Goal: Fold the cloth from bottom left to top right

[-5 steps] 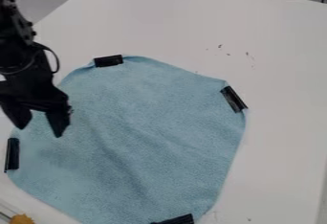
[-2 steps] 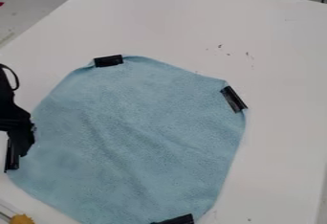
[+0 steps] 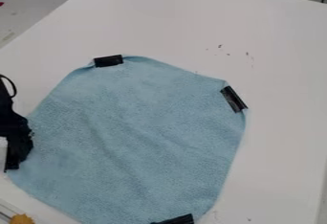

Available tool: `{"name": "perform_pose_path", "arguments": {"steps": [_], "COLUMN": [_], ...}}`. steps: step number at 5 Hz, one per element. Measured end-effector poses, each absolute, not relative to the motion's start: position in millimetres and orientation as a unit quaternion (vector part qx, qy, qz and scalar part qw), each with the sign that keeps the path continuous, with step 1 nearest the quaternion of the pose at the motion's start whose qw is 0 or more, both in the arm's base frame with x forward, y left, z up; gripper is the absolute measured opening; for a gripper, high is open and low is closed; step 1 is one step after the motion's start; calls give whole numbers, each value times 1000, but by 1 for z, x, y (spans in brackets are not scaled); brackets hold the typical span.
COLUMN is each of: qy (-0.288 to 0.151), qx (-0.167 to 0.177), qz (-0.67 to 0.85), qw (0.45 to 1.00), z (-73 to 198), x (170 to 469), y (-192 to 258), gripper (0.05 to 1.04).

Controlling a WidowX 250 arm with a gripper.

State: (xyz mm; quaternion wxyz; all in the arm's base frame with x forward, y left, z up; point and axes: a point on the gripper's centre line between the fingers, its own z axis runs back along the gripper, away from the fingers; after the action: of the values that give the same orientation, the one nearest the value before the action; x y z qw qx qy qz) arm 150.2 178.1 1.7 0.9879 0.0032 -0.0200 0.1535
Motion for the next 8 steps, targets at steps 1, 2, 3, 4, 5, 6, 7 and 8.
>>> {"name": "perform_pose_path", "arguments": {"steps": [1,2,3,4,5,6,7,8], "qy": [-19,-19,-23,-19,-8,-6,0,-9], "qx": [2,1,0,4,11,44,64,61], "qz": [151,148,151,143,135,106,80,52], "qw": [988,989,988,989,991,993,995,997], "z": [0,0,0,3,13,39,62,72], "x": [149,148,149,151,154,172,195,220], "y": [181,181,179,174,167,160,140,116], "gripper": [709,435,239,124,76,72,71,71]}}
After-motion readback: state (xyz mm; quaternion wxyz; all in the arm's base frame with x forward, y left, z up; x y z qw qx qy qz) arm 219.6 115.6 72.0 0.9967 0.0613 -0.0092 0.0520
